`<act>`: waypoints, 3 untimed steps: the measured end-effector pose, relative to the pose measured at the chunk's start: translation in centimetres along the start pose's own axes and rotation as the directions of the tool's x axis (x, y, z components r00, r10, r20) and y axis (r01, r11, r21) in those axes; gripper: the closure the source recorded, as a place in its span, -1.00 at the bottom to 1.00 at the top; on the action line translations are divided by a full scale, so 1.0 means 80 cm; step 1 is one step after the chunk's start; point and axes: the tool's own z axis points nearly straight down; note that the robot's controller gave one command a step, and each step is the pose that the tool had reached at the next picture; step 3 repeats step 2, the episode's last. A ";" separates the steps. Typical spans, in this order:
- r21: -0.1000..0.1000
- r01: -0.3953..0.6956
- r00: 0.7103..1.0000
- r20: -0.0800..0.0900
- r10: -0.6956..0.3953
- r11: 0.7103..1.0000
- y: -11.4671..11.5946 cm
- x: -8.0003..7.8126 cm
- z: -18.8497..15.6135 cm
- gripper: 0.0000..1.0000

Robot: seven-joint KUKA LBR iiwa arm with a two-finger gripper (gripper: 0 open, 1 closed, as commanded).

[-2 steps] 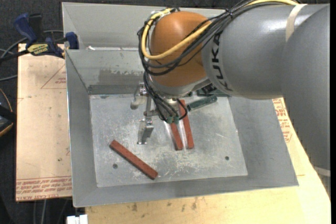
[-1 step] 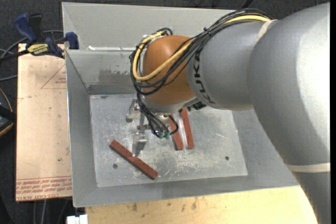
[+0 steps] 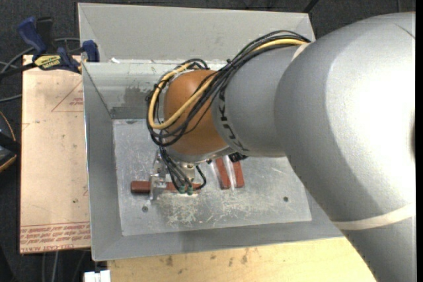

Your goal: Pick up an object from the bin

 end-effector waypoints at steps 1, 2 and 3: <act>0.000 0.000 1.000 0.000 0.000 1.000 0.000 0.000 0.000 1.00; 0.005 -0.039 0.999 -0.004 0.039 0.999 0.005 -0.026 -0.226 1.00; 0.005 -0.039 0.999 -0.004 0.039 0.999 0.005 -0.026 -0.226 1.00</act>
Offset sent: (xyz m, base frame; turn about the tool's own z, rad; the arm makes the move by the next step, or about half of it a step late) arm 0.0156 -0.0001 0.1768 0.0411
